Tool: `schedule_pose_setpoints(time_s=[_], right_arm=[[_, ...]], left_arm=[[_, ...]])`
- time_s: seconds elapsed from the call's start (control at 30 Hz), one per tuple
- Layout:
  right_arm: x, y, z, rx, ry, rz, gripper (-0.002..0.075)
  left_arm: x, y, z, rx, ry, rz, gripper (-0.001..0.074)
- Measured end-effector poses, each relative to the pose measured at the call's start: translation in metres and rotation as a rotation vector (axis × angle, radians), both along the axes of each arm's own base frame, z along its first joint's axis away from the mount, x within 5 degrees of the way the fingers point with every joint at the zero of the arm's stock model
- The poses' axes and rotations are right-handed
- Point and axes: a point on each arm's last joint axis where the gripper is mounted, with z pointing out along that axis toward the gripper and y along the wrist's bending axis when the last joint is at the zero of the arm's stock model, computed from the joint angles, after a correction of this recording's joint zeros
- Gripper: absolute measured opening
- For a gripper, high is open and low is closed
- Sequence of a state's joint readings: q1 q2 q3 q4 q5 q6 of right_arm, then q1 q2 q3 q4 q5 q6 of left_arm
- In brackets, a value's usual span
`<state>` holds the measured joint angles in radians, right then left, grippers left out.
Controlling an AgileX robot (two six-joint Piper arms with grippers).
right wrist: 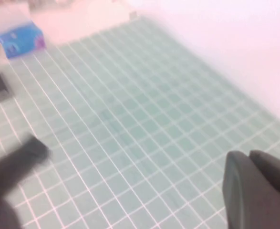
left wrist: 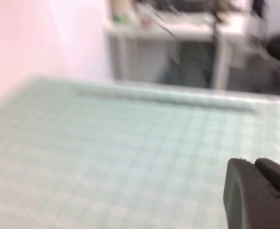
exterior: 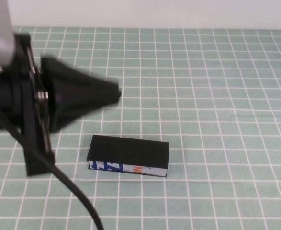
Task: Return glasses to glasses case
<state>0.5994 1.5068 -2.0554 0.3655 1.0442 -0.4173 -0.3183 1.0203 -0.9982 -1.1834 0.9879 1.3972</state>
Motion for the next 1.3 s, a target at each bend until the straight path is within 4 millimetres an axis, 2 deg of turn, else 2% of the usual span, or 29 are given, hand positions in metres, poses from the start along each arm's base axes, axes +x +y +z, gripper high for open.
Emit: schedule_pose_setpoints(time_s=[0.13, 0.23, 0.37, 0.5, 0.63, 0.73, 0.83, 0.93, 1.13, 1.23, 1.3], right_arm=[[-0.038, -0.026, 0.021, -0.004, -0.051, 0.011, -0.0012], [-0.057, -0.042, 0.023, -0.052, -0.052, -0.005, -0.0012], [-0.070, -0.064, 0.011, -0.128, -0.007, -0.119, -0.0012], [-0.083, -0.093, -0.014, -0.217, 0.010, -0.296, -0.0012], [-0.104, -0.123, -0.046, -0.227, -0.002, -0.444, -0.0012], [-0.128, -0.142, -0.073, -0.175, -0.027, -0.484, -0.0012], [-0.146, -0.154, -0.109, -0.135, -0.032, -0.493, -0.0012], [-0.156, -0.161, -0.156, -0.096, 0.005, -0.508, -0.0012], [-0.165, -0.164, -0.239, -0.034, 0.016, -0.505, -0.0012], [-0.166, -0.164, -0.268, -0.031, 0.020, -0.498, -0.0012], [-0.166, -0.164, -0.277, -0.034, 0.024, -0.497, -0.0012]], left_arm=[[0.006, -0.002, -0.024, 0.147, 0.211, -0.045, -0.0002], [0.021, -0.001, -0.050, 0.284, 0.382, -0.017, -0.0002], [0.041, 0.009, -0.068, 0.367, 0.519, 0.159, -0.0002], [0.053, 0.033, -0.064, 0.316, 0.543, 0.347, -0.0002], [0.052, 0.061, -0.046, 0.176, 0.514, 0.519, -0.0002], [0.044, 0.073, -0.028, 0.054, 0.470, 0.578, -0.0002], [0.030, 0.071, -0.013, -0.009, 0.402, 0.541, -0.0002], [0.011, 0.064, -0.005, 0.002, 0.343, 0.431, -0.0002], [-0.033, 0.051, 0.011, 0.021, 0.224, 0.300, -0.0002], [-0.056, 0.049, 0.017, 0.038, 0.156, 0.272, -0.0002], [-0.071, 0.050, 0.020, 0.045, 0.123, 0.280, -0.0002]])
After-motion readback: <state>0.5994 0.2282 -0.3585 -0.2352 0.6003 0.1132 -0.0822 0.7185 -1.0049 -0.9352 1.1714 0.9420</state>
